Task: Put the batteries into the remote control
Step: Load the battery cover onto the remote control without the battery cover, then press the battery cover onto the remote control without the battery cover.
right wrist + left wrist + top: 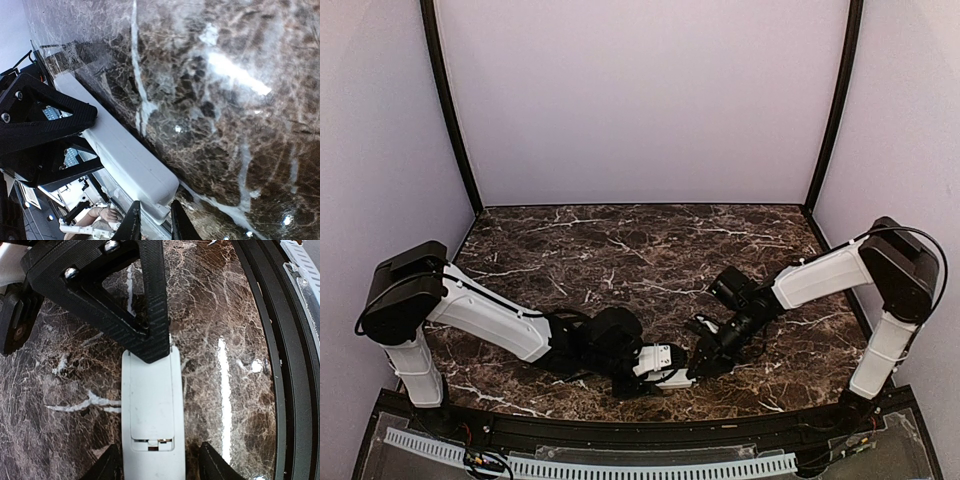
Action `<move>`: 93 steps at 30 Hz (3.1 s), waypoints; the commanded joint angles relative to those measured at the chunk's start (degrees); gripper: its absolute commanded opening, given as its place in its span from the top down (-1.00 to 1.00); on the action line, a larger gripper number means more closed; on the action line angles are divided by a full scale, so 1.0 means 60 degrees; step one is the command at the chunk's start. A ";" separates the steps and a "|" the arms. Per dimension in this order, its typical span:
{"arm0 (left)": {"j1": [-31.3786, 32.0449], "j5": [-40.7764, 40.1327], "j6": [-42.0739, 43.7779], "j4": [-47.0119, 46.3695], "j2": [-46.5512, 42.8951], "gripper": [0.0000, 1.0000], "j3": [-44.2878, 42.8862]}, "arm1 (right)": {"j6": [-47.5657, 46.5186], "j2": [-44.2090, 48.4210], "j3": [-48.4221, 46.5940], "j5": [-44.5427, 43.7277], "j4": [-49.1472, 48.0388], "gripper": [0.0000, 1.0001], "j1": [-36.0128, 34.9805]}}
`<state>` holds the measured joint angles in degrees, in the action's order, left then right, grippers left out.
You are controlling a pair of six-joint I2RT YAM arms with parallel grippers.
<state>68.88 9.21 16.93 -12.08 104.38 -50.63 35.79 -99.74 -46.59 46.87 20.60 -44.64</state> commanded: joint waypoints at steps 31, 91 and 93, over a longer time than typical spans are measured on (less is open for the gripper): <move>-0.0041 0.0782 -0.0409 -0.0247 -0.0561 1.00 -0.0783 | -0.0972 0.0559 -0.0939 -0.0949 0.1945 0.41 0.0142; 0.0092 0.0033 -0.0185 0.1382 0.0760 1.00 -0.0727 | -0.0179 -0.0058 -0.0067 -0.0345 0.0303 0.74 -0.0160; 0.0092 0.0043 -0.0196 0.1383 0.0765 1.00 -0.0692 | -0.0150 -0.0101 -0.0108 -0.0321 0.0236 0.76 -0.0173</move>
<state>69.06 10.48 14.98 -10.90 108.29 -57.67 34.50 -99.11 -47.31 44.80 23.88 -44.97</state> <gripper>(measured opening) 0.004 0.130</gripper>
